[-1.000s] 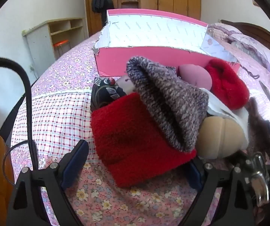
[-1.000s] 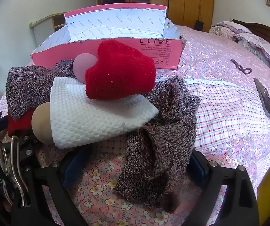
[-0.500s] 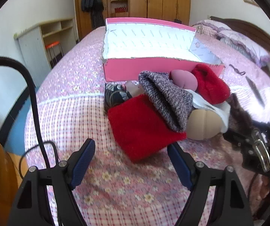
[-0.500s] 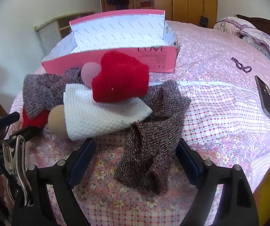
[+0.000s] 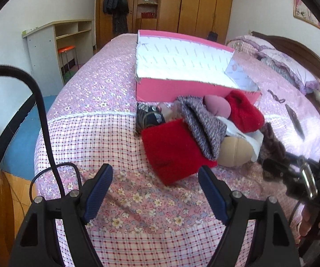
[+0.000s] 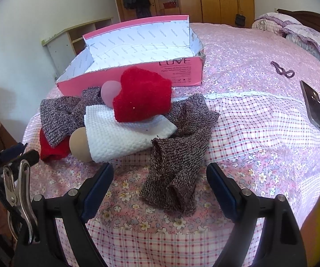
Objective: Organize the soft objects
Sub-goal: 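Move both tools toward the pile of soft items beside the box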
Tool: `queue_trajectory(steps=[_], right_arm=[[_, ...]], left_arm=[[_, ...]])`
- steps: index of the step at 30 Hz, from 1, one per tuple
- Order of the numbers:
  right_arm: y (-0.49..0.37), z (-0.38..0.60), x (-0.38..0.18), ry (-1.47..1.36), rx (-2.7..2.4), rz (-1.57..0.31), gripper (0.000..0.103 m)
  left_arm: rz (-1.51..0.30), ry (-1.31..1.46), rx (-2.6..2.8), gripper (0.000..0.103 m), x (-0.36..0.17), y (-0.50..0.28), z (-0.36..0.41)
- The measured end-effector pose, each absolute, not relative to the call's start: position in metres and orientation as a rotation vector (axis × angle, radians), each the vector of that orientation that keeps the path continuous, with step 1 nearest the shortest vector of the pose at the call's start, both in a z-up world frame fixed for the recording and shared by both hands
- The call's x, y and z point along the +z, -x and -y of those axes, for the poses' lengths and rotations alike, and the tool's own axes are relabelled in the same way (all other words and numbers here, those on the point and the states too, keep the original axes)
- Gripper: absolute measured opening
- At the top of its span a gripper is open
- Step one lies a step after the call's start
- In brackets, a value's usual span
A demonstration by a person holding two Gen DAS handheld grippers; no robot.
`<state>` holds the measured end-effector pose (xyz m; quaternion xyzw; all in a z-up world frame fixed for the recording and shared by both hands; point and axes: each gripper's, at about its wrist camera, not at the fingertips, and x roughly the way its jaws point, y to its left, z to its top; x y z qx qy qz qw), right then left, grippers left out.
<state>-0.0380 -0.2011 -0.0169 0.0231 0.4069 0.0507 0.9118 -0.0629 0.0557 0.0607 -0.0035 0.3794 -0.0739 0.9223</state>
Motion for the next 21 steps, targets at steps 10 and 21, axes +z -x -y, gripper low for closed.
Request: queue_trajectory(steps=[10, 21], right_arm=[[0.042, 0.199, -0.012, -0.042, 0.11, -0.825, 0.088], [0.047, 0.205, -0.008, -0.065, 0.128, -0.815, 0.088]], left_arm=[[-0.764, 0.018, -0.195, 0.083, 0.078, 0.059, -0.045], [-0.753, -0.02, -0.211, 0.083, 0.079, 0.052, -0.031]])
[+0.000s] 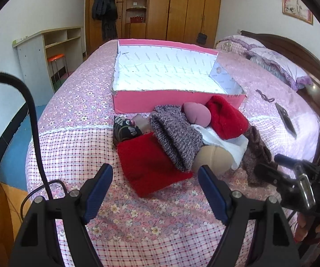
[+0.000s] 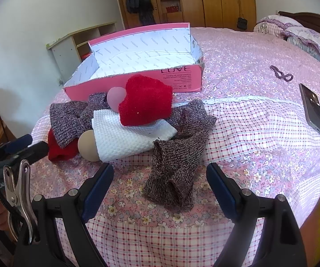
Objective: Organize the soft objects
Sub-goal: 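Move both tools toward the pile of soft items beside the box, then grasp the grey knit sock with the left tool while the right tool grasps the red fuzzy plush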
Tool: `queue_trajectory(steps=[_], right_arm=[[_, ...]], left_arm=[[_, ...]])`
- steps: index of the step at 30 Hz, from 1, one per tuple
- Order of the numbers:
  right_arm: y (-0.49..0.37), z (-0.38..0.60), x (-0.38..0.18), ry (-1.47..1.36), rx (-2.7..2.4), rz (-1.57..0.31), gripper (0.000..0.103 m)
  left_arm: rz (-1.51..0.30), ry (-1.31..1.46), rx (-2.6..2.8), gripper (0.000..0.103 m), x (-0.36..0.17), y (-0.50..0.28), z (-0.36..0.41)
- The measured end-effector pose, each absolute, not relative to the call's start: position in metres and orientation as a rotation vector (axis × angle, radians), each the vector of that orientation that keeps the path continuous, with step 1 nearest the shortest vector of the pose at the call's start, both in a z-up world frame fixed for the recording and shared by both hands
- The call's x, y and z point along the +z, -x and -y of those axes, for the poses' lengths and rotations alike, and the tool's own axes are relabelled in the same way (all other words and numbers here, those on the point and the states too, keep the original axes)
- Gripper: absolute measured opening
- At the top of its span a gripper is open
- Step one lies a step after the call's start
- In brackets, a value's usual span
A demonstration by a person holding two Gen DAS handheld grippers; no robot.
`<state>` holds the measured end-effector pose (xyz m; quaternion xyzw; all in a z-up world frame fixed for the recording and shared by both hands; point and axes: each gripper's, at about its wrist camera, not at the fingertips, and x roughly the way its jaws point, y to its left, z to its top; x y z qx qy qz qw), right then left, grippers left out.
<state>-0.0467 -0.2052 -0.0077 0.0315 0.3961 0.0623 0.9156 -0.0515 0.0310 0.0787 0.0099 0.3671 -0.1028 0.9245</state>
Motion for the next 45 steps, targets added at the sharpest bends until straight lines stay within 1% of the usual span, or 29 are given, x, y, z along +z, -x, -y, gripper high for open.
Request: queue_trajectory(steps=[7, 18, 23, 25, 26, 28, 30, 40, 45], right_arm=[[0.049, 0.213, -0.006, -0.084, 0.125, -0.812, 0.087], [0.044, 0.214, -0.006, -0.065, 0.126, -0.827, 0.087], [0.039, 0.215, -0.003, -0.051, 0.133, -0.816, 0.087], [0.036, 0.214, 0.0, -0.036, 0.132, -0.805, 0.087], [0.035, 0.213, 0.001, -0.03, 0.134, -0.799, 0.087], [0.031, 0.212, 0.002, -0.02, 0.141, -0.795, 0.087], [0.025, 0.21, 0.003, -0.011, 0.148, -0.793, 0.087], [-0.01, 0.193, 0.003, 0.03, 0.18, -0.778, 0.087], [-0.024, 0.194, 0.002, -0.008, 0.185, -0.773, 0.083]], left_arm=[[-0.742, 0.014, -0.232, 0.083, 0.084, 0.041, -0.024], [-0.736, -0.017, -0.225, 0.082, 0.084, 0.016, -0.003], [-0.735, -0.013, -0.255, 0.069, 0.081, 0.008, 0.005], [-0.73, -0.022, -0.255, 0.053, 0.08, 0.005, 0.008], [-0.728, -0.029, -0.247, 0.049, 0.079, 0.003, 0.009], [-0.727, -0.036, -0.237, 0.037, 0.077, -0.001, 0.01], [-0.732, -0.031, -0.237, 0.035, 0.075, -0.005, 0.008], [-0.739, -0.029, -0.23, 0.036, 0.059, -0.015, 0.004], [-0.724, -0.055, -0.224, 0.036, 0.057, -0.015, 0.009]])
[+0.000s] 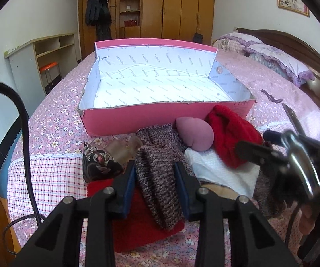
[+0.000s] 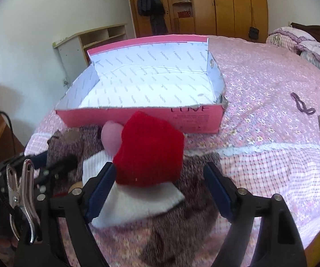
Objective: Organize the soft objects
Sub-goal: 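Grasp the grey knit sock with the left tool while the right tool grasps the red fuzzy plush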
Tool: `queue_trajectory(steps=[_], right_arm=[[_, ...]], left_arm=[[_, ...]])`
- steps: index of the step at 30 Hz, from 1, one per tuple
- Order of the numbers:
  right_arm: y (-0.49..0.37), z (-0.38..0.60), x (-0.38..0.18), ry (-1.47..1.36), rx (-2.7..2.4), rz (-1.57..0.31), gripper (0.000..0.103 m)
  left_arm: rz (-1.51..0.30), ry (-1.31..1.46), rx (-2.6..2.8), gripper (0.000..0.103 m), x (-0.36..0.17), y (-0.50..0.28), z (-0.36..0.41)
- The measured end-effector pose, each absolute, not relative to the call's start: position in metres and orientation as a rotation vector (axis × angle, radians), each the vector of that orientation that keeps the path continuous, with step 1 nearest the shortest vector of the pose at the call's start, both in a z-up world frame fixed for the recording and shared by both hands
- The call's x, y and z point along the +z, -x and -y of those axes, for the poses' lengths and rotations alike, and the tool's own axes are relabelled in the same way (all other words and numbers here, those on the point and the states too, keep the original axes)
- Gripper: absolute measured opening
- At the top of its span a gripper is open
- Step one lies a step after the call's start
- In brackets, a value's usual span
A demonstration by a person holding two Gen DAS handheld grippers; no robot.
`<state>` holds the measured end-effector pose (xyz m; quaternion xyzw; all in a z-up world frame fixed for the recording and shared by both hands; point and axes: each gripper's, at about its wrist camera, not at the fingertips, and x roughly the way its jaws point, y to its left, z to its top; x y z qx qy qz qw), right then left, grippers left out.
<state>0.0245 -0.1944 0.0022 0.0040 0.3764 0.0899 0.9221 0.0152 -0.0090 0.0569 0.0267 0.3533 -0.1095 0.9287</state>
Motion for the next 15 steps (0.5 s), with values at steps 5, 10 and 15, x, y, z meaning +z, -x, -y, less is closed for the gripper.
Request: queue_trajectory(steps=[5, 10, 15], right_arm=[[-0.038, 0.195, -0.007, -0.034, 0.2, -0.78, 0.083], [-0.045, 0.195, -0.012, -0.065, 0.22, -0.775, 0.082], [-0.042, 0.196, -0.008, -0.098, 0.23, -0.74, 0.066]], left_arm=[[-0.712, -0.074, -0.219, 0.037, 0.051, -0.018, 0.014], [-0.712, -0.084, -0.216, 0.037, 0.049, -0.02, 0.015], [-0.707, -0.092, -0.219, 0.037, 0.049, -0.017, 0.014]])
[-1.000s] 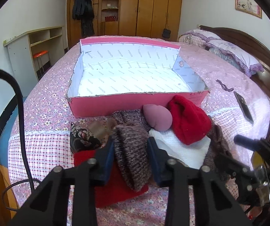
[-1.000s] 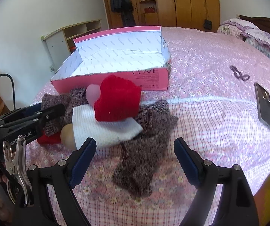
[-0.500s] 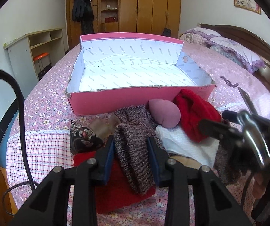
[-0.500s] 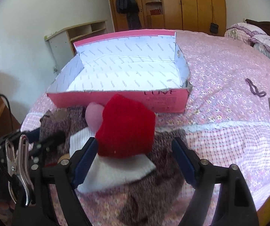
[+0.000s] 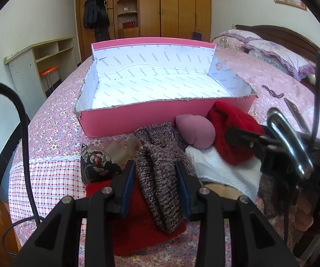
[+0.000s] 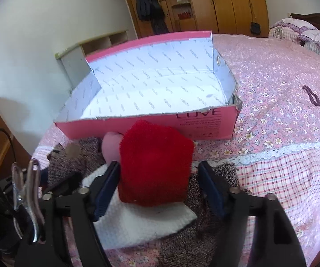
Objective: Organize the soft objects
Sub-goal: 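Grasp the grey knit sock with the left tool while the right tool grasps the red fuzzy plush, then lift and carry the grey sock and red plush with both tools into the pink box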
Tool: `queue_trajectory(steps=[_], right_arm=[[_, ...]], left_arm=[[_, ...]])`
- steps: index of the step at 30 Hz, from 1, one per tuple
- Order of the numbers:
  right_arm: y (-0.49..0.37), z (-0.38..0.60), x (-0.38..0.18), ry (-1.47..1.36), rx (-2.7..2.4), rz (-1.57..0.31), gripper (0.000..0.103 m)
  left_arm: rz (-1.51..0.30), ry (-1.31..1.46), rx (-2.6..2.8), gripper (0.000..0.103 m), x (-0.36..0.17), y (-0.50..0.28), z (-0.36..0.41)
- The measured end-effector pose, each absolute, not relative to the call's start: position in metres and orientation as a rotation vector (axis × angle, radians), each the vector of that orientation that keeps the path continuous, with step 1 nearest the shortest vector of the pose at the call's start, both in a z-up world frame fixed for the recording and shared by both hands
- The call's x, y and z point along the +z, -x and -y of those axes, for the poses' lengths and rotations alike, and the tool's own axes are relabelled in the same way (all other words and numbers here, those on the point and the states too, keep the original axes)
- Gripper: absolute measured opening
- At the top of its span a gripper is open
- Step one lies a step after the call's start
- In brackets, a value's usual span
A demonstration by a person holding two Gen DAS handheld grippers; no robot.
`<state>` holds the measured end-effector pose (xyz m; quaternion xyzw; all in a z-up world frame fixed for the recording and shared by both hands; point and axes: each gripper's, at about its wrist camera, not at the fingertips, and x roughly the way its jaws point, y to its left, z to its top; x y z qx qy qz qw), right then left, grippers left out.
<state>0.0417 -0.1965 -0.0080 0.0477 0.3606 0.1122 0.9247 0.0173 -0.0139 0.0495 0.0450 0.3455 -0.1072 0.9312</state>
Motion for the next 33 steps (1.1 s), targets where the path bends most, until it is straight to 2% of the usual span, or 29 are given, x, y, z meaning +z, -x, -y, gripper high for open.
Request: queue_trajectory(steps=[1, 2, 6, 13, 22, 33], right_arm=[[-0.041, 0.197, -0.007, -0.097, 0.233, -0.734, 0.061], [-0.04, 0.196, -0.007, -0.096, 0.241, -0.729, 0.05], [-0.034, 0.198, -0.003, -0.121, 0.251, -0.713, 0.041], [-0.021, 0.201, 0.005, -0.141, 0.256, -0.678, 0.037], [-0.003, 0.198, 0.015, -0.146, 0.267, -0.648, 0.037], [0.013, 0.195, 0.024, -0.158, 0.285, -0.636, 0.037]], left_arm=[[-0.707, -0.098, -0.219, 0.036, 0.05, -0.017, 0.014], [-0.709, -0.099, -0.218, 0.036, 0.05, -0.017, 0.014], [-0.725, -0.057, -0.225, 0.036, 0.055, -0.016, 0.008], [-0.718, -0.027, -0.234, 0.023, 0.065, -0.007, 0.002], [-0.711, 0.031, -0.262, 0.015, 0.083, 0.009, -0.012], [-0.67, 0.079, -0.272, 0.013, 0.103, 0.025, -0.025]])
